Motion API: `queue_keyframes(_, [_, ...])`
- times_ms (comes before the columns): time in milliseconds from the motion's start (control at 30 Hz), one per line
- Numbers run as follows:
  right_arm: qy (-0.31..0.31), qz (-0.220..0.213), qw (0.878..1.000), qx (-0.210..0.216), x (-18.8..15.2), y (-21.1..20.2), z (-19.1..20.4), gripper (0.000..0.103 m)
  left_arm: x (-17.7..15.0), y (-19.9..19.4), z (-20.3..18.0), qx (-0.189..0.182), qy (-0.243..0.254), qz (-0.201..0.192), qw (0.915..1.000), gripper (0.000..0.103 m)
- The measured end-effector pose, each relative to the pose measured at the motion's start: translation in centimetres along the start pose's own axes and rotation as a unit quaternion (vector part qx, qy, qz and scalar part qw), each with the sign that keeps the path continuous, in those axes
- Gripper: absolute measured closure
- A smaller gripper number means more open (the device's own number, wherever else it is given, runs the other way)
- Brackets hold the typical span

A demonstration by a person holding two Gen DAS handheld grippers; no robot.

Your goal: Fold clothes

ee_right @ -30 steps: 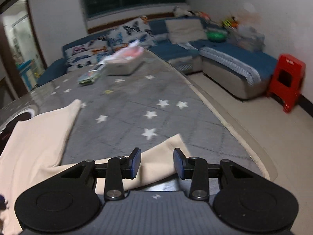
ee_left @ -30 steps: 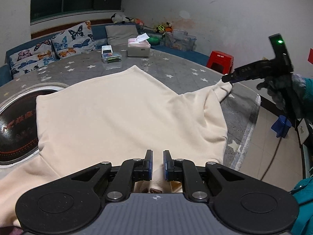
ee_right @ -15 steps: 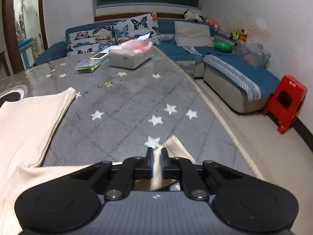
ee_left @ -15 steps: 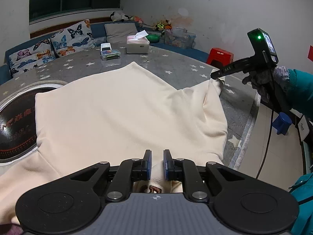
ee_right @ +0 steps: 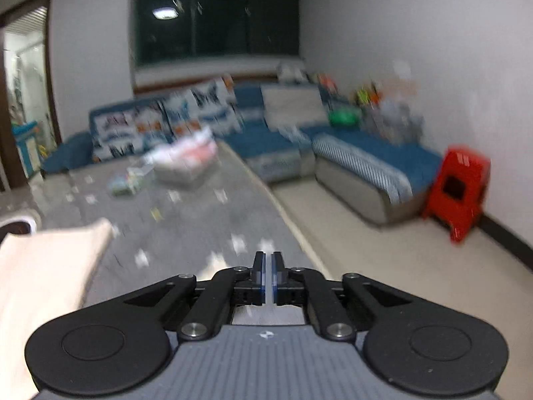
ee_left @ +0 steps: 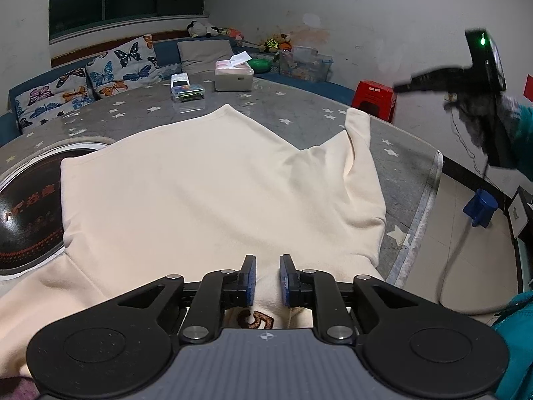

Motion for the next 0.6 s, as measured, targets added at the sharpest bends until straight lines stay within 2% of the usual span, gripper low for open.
queue_keyframes(67, [0.013, 0.012, 1.000, 0.005, -0.8, 0.3, -0.2, 0.097, 0.2, -0.2, -0.2, -0.001, 0.004, -0.003, 1.0000, 0.086])
queue_keyframes(200, [0.031, 0.020, 0.999, 0.028, -0.7, 1.1, 0.5, 0.084, 1.7, -0.7, -0.9, -0.006, 0.014, -0.019, 0.9997, 0.086])
queue_keyframes(267, [0.034, 0.024, 0.998, 0.037, -0.5, 1.7, 1.0, 0.083, 2.6, -0.6, -1.5, -0.012, 0.017, -0.026, 0.9995, 0.083])
queue_keyframes(333, [0.037, 0.028, 0.998, 0.044, -0.5, 2.3, 1.5, 0.082, 3.4, -0.2, -2.4, -0.022, 0.021, -0.030, 0.9991, 0.079])
queue_keyframes(467, [0.043, 0.037, 0.997, 0.057, -0.3, 3.6, 2.5, 0.080, 4.7, 1.4, -4.9, -0.051, 0.041, -0.032, 0.9974, 0.077])
queue_keyframes(533, [0.039, 0.041, 0.996, 0.065, -0.2, 4.4, 3.4, 0.071, 5.3, 2.4, -6.2, -0.064, 0.049, -0.029, 0.9963, 0.073])
queue_keyframes(600, [0.029, 0.048, 0.996, 0.070, -0.1, 5.4, 4.6, 0.071, 5.7, 3.5, -7.2, -0.075, 0.056, -0.025, 0.9953, 0.072])
Point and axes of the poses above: each gripper's, at about its wrist camera, not at the fingertips, and y roughly the way its jaws point, z to its left, x to its top, the point moved 8 cm from there along y, roughly the way its jaws point, and after that the axes turned 2 degrees about -x, right-handed, at the moved point
